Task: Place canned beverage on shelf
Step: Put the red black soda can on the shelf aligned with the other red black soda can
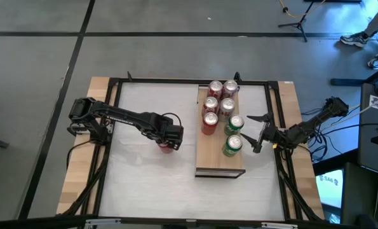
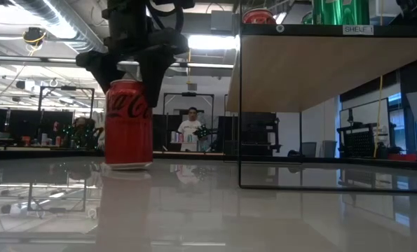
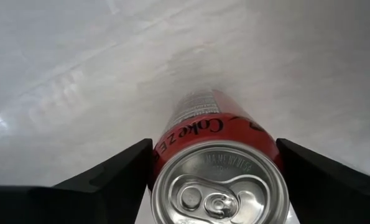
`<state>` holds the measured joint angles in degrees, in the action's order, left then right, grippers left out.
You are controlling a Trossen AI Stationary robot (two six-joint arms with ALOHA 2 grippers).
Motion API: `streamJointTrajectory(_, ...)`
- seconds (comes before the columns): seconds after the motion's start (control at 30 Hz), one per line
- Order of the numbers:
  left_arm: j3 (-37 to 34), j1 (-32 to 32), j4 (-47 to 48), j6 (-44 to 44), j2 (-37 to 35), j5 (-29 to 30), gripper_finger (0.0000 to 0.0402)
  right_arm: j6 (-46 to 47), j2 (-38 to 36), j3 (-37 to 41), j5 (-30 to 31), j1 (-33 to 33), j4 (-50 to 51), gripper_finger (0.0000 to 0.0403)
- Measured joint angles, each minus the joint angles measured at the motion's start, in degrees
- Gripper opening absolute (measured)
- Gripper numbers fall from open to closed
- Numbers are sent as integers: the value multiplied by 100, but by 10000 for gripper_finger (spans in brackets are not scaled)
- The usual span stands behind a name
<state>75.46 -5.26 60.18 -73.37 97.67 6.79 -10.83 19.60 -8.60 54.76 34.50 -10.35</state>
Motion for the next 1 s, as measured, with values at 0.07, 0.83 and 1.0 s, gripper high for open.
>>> streamJointTrajectory(0.07,0,-2,2,-1,0,-5,315,0,2,0,0,-2,0,388)
streamJointTrajectory(0.83,0,-2,6,-113,0,-31,358,0,1,0,-2,-1,0,388)
streamJointTrajectory(1.0,0,-2,7,165,0,-30,359,0,2,0,-2,-2,0,388)
